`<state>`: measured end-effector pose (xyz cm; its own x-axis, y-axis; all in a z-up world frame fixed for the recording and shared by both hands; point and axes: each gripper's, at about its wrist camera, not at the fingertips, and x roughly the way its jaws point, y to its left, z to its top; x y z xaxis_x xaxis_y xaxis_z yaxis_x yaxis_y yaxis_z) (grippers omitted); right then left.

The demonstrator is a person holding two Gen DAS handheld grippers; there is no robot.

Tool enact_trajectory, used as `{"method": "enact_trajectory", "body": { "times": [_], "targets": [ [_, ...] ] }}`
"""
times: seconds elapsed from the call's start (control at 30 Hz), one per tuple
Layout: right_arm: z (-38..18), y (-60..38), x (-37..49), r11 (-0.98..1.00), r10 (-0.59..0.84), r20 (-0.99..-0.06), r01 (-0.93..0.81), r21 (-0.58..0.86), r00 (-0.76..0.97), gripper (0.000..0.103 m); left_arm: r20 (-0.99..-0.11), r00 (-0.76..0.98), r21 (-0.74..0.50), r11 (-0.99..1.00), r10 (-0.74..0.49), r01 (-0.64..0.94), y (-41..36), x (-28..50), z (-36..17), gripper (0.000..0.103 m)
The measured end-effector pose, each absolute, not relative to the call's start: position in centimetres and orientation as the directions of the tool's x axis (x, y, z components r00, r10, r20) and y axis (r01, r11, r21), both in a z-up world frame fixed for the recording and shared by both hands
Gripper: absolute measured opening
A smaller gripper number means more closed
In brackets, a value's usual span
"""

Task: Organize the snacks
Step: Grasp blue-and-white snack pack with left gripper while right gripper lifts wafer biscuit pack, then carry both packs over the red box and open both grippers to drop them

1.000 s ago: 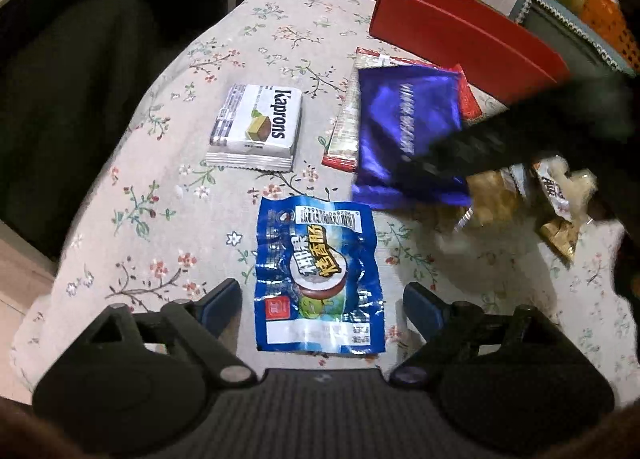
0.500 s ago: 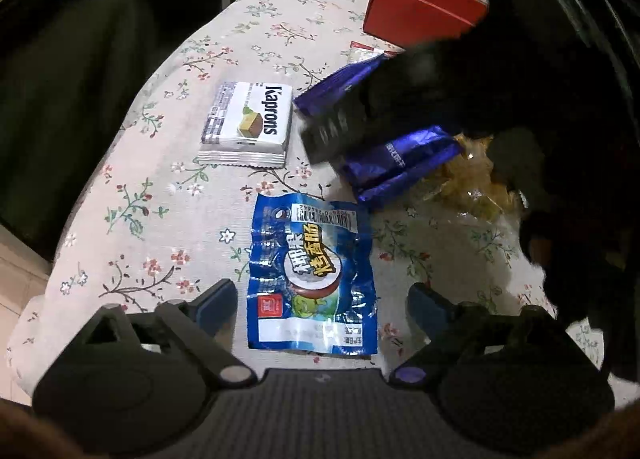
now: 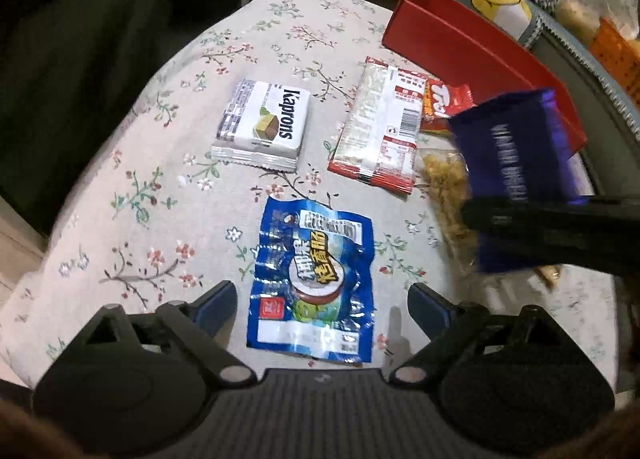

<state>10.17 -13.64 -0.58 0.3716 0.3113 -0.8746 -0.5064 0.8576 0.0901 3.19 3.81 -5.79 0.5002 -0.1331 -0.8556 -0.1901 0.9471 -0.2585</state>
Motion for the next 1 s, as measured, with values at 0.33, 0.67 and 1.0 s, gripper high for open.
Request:
{"method": "enact_trajectory", "body": {
  "times": [0.33, 0.67, 1.0],
  "targets": [
    [2.0, -19.3, 8.6, 0.855, 0.432, -0.8, -0.472, 0.216, 0.416, 0.016, -0.886, 0.463, -0.023, 0.992, 0.037, -0.124, 0.8, 3.8, -5.7, 0.075],
    [4.2, -23.0, 6.5, 0.903, 0.382, -0.763, -0.385, 0.19, 0.521, 0.016, -0.842, 0.538, -0.128, 0.985, -0.047, -0.113, 0.5, 3.5, -1.4, 0.075],
    [3.5, -23.7, 11.9, 0.938, 0.321, -0.774, -0.296, 0.181, 0.545, 0.016, -0.757, 0.64, -0.182, 0.983, -0.132, -0.011, -3.7, 11.4, 2.1, 0.075]
  ]
}}
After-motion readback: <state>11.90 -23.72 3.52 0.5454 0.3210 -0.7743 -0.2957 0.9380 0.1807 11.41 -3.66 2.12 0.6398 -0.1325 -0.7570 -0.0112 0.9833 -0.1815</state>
